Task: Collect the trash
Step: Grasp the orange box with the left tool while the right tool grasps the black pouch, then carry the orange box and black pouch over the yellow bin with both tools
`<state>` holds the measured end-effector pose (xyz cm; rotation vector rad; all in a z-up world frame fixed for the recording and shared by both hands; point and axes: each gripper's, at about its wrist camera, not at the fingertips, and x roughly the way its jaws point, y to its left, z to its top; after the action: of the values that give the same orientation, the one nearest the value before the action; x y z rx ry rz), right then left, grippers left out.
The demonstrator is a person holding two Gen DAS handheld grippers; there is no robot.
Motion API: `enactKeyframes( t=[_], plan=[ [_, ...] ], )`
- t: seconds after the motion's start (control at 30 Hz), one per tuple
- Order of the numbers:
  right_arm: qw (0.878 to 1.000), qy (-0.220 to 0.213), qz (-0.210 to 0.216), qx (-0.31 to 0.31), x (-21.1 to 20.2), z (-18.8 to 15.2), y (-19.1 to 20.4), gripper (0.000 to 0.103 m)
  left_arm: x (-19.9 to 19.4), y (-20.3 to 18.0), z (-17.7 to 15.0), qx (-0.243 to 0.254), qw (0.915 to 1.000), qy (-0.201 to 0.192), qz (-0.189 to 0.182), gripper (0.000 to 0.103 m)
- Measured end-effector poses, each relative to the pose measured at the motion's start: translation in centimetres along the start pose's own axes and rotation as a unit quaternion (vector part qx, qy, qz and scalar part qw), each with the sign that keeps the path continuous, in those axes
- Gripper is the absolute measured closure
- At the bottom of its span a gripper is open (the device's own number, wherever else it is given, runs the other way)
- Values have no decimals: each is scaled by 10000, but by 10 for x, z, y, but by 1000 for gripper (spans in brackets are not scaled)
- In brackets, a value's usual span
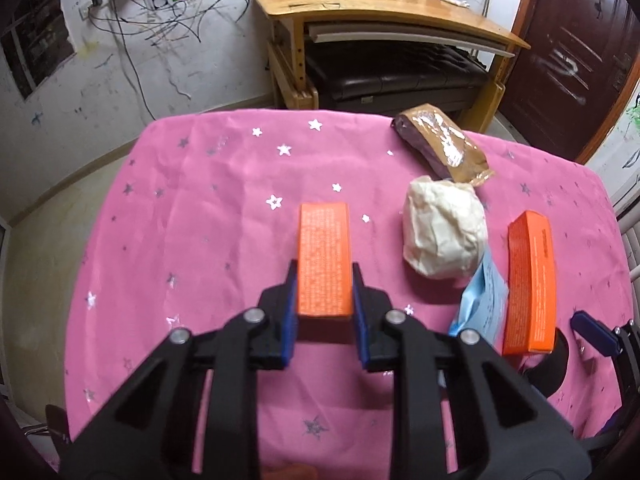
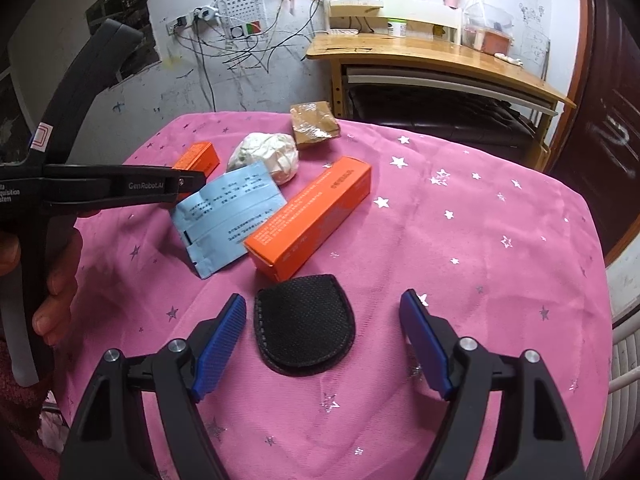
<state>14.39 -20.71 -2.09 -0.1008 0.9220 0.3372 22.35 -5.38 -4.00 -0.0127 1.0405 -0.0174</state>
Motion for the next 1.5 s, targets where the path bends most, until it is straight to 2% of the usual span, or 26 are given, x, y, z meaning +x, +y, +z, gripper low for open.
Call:
enactKeyframes(
  t=[0.1, 0.13, 0.27, 0.6, 0.87, 1.23, 1.5],
  plan=[
    [9999, 17, -113, -126, 1, 1, 3, 53, -2, 3, -3, -62, 10000, 28, -49, 81],
    [9999, 25, -117, -119, 0, 2, 2, 65, -4, 4, -4, -63, 10000, 16, -63, 81],
    [10000, 11, -29, -14, -3, 0, -3, 72, -12, 5, -6, -50, 9999, -73, -64, 81],
    [9989, -361, 57, 280, -33, -10, -14, 73, -43, -5, -9, 30, 9992, -396, -86, 81],
    [9958, -737, 14, 542, -67, -19, -35, 73, -75, -31, -12, 226, 9973, -659, -237, 81],
    [9857, -1198, -340, 1132, -117, -51, -92, 73, -115, -101, -27, 812, 9899, -954, -666, 81],
    [9738, -1416, -669, 1651, -147, -86, -142, 73, -130, -169, -39, 1419, 9790, -1030, -1044, 81]
  ],
)
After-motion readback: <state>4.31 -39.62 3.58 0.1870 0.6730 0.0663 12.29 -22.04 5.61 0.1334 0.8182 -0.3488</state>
